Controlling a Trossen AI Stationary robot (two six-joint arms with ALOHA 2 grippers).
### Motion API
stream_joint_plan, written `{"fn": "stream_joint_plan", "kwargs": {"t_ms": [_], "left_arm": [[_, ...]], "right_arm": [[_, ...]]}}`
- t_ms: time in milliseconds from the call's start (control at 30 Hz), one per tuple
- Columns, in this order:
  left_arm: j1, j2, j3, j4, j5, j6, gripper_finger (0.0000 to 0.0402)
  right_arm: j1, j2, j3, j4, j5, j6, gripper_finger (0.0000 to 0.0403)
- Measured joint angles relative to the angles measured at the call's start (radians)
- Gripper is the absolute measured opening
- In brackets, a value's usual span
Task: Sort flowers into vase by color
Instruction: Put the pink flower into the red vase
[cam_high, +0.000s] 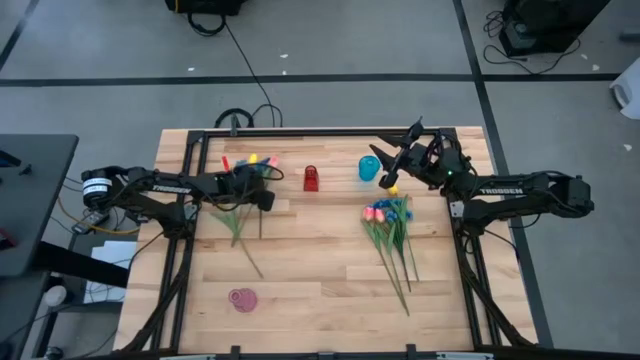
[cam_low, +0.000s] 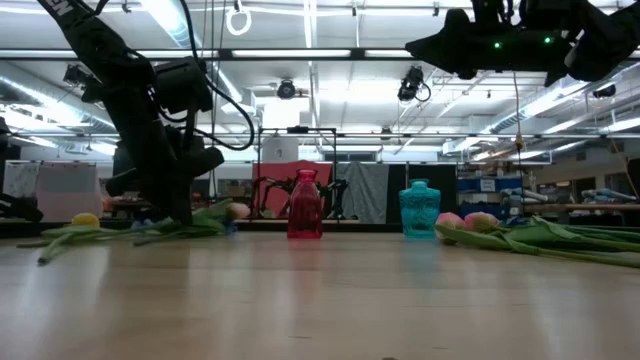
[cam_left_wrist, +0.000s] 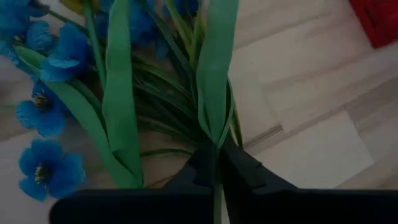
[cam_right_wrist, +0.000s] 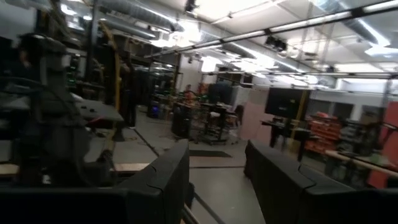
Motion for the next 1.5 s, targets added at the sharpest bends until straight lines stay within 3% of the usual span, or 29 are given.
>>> {"fn": "stream_joint_plan", "kwargs": {"t_ms": [167,467,733,967,1033,1267,1367,1500], "left_arm": [[0.000,-0.027,0.000,0.005,-0.028,0.160,0.0020],[-0.002,-0.197,0.000,0.050,-0.031,0.434,0.0022],[-0.058,-0.370,0.000,0.120,-0.052,0.559,0.0023],[-0.125,-0.399,-0.002,0.225,-0.052,0.577,0.0023],[-0.144,-0.386,-0.045,0.354,-0.052,0.577,0.0023],[-0.183,-0.338,-0.320,1.030,-0.048,0.573,0.0023],[-0.183,-0.338,-0.365,1.167,-0.050,0.576,0.0023],[-0.183,-0.339,-0.360,1.211,-0.051,0.618,0.0023]], "right_arm": [[0.000,0.000,0.000,0.030,0.000,0.030,0.0172],[0.012,0.048,-0.001,-0.003,-0.001,0.268,0.0172],[0.040,0.127,-0.001,0.082,0.000,0.295,0.0172],[0.067,0.195,-0.001,0.192,0.026,0.295,0.0172],[0.077,0.208,-0.001,0.219,0.025,0.296,0.0172],[0.100,0.230,-0.001,0.265,0.025,0.329,0.0172],[0.102,0.237,-0.001,0.276,0.025,0.328,0.0172],[0.102,0.238,-0.001,0.276,0.025,0.323,0.0172]]}}
